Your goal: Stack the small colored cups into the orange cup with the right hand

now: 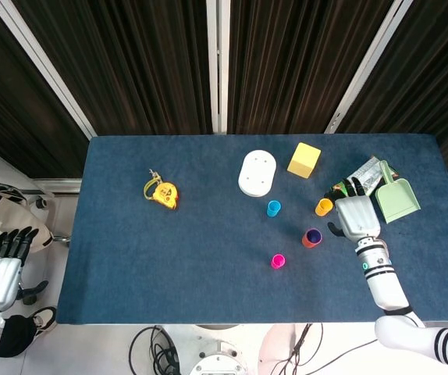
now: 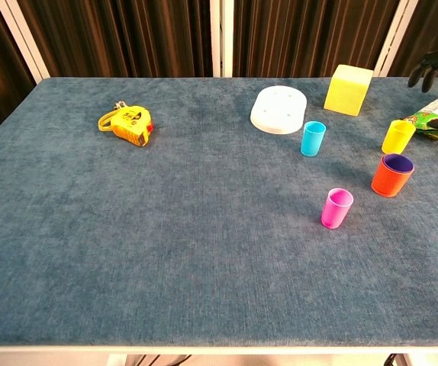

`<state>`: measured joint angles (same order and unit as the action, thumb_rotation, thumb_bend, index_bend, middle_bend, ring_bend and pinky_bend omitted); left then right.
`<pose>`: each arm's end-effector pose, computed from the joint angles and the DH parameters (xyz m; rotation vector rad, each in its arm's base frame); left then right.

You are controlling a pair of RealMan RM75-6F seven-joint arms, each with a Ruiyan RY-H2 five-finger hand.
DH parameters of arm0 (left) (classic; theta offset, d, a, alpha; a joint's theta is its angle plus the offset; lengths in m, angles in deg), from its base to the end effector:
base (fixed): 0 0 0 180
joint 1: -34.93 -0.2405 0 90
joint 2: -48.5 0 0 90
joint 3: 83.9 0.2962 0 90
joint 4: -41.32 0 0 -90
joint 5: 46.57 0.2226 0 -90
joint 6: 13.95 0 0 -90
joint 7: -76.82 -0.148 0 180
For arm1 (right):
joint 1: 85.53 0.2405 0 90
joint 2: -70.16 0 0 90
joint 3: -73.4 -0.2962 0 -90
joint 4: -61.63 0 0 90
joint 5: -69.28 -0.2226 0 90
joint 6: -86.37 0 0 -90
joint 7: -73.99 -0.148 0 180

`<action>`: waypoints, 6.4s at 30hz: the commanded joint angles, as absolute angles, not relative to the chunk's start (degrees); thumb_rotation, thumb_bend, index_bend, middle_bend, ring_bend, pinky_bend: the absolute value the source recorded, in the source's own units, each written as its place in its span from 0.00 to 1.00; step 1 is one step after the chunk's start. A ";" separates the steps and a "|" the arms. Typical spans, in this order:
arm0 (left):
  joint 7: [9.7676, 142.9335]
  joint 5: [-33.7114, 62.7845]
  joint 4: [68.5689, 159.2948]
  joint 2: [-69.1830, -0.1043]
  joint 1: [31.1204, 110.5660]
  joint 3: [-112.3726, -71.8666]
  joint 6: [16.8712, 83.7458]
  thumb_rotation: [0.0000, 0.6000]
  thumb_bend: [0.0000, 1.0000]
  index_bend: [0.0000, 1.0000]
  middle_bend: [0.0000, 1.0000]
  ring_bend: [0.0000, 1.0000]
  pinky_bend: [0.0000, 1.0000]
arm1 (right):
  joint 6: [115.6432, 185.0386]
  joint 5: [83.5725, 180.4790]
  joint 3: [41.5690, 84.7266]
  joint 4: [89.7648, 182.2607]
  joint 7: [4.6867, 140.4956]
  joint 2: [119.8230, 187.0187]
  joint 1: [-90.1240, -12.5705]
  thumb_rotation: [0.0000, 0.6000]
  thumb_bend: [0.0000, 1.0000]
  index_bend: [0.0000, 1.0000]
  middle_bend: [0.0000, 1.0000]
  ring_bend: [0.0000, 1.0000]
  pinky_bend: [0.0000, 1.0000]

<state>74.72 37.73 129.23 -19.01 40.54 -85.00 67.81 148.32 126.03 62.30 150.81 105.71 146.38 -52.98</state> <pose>-0.3707 0.1875 0.1408 -1.4305 -0.9299 -0.8049 -0.2698 -0.3659 0.0721 1.6097 -0.8117 0.6356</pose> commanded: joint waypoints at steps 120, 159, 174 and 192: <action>74.76 38.14 128.52 -17.87 40.43 -84.54 67.95 1.00 0.08 0.06 0.04 0.00 0.00 | 139.74 108.79 62.56 140.62 113.19 160.24 -33.55 1.00 0.16 0.24 0.27 0.01 0.00; 73.92 38.71 129.83 -17.24 39.84 -84.71 69.26 1.00 0.08 0.06 0.04 0.00 0.00 | 144.54 110.95 63.11 146.10 112.52 156.59 -35.50 1.00 0.33 0.53 0.50 0.16 0.00; 71.74 39.45 131.39 -17.50 39.78 -84.41 69.68 1.00 0.08 0.06 0.04 0.00 0.00 | 151.78 120.60 70.69 166.64 110.86 138.90 -45.26 1.00 0.33 0.54 0.52 0.17 0.00; 72.74 39.78 130.88 -17.53 39.15 -84.03 70.25 1.00 0.08 0.06 0.04 0.00 0.00 | 150.92 122.03 71.51 163.62 110.80 141.76 -47.35 1.00 0.33 0.55 0.52 0.17 0.00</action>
<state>72.73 39.78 130.87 -17.52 39.15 -84.03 70.26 151.04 122.02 71.62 163.89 110.77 141.50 -47.33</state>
